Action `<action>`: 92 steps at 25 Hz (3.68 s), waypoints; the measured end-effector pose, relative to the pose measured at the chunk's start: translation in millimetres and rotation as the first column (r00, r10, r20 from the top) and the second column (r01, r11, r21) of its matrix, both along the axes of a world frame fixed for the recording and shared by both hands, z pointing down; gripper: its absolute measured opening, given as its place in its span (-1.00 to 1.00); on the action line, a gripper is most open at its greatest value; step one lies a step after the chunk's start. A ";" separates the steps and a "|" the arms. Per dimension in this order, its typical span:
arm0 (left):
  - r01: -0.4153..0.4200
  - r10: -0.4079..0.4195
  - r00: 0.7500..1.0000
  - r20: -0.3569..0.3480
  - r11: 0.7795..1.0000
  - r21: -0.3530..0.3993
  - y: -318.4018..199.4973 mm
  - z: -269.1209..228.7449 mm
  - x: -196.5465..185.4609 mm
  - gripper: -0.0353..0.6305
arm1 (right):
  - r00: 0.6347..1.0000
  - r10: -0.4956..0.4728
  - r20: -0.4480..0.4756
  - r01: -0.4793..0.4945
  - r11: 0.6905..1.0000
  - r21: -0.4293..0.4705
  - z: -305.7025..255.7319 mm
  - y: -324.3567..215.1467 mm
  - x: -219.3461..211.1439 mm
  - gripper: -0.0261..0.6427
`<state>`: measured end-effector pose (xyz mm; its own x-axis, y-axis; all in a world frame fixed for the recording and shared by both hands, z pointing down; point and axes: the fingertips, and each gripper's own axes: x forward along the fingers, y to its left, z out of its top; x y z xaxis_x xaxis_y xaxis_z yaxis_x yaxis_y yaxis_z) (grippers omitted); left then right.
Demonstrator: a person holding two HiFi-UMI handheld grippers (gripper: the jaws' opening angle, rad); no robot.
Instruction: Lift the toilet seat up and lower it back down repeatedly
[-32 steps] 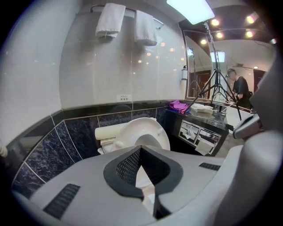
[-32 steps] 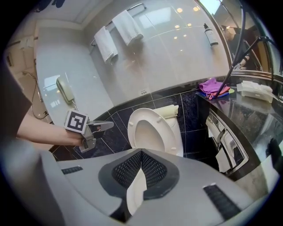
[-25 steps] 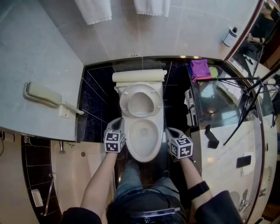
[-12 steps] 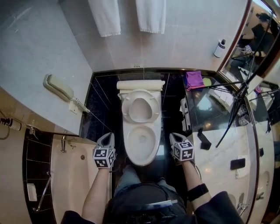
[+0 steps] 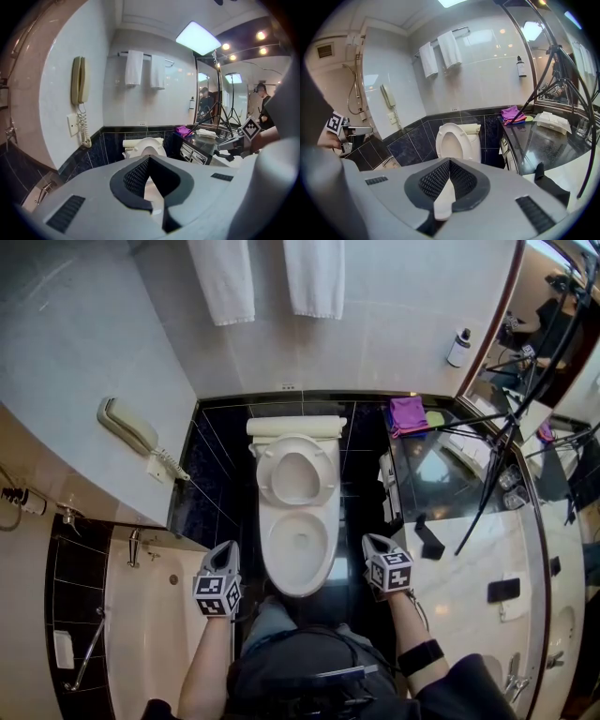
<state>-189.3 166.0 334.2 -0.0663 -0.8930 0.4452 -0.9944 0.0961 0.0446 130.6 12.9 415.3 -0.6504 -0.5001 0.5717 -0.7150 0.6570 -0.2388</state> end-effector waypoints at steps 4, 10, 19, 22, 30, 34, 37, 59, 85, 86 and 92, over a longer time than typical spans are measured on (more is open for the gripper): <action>0.005 -0.005 1.000 0.004 1.000 0.014 -1.3 -1.4 1.3 -0.89 | 1.000 -0.001 -0.002 0.001 1.000 -0.008 3.3 2.0 1.3 -0.87; -0.007 0.007 1.000 0.010 1.000 0.008 -14.0 0.2 0.6 -0.89 | 1.000 -0.013 -0.010 0.013 1.000 0.003 0.1 -4.5 -7.6 -0.87; -0.083 0.084 0.996 0.018 0.996 -0.030 -63.9 19.7 -0.4 -0.89 | 0.974 -0.133 -0.181 0.164 0.972 0.170 -14.6 -47.4 -58.4 -0.86; -0.111 0.111 0.994 0.013 0.993 -0.035 -85.4 28.7 -6.4 -0.89 | 0.959 -0.148 -0.242 0.201 0.957 0.211 -15.4 -71.2 -81.2 -0.78; -0.168 0.169 0.986 0.002 0.984 -0.062 -147.5 64.6 -28.9 -0.89 | 0.907 -0.187 -0.376 0.293 0.923 0.249 5.0 -144.4 -140.4 -0.45; -0.186 0.187 0.982 0.004 0.980 -0.077 -172.4 89.7 -39.5 -0.89 | 0.866 -0.207 -0.455 0.352 0.899 0.262 20.5 -179.9 -165.1 -0.39; -0.193 0.194 0.981 0.002 0.977 -0.091 -189.2 112.0 -45.6 -0.89 | 0.832 -0.225 -0.507 0.405 0.871 0.278 35.6 -205.9 -185.0 -0.38; -0.236 0.233 0.972 -0.033 0.961 -0.146 -237.3 194.8 -59.7 -0.89 | 0.720 -0.301 -0.625 0.564 0.779 0.274 127.9 -315.9 -287.3 -0.60; -0.209 0.187 0.976 -0.111 0.950 -0.233 -192.1 240.3 -12.1 -0.89 | 0.686 -0.297 -0.664 0.632 0.695 0.342 110.1 -212.7 -250.7 -0.65; -0.206 0.184 0.977 -0.111 0.950 -0.234 -190.5 241.0 -10.0 -0.89 | 0.689 -0.299 -0.660 0.633 0.693 0.346 110.2 -205.4 -249.2 -0.65; -0.177 0.155 0.982 -0.107 0.956 -0.234 -179.5 246.4 3.3 -0.89 | 0.674 -0.329 -0.662 0.663 0.664 0.345 115.6 -155.3 -229.4 -0.66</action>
<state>-186.0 -13.4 580.6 0.1219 -0.7533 0.6463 -0.9906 -0.0514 0.1269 -98.8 -142.3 530.9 -0.5838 -0.5019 0.6381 -0.1238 0.8319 0.5410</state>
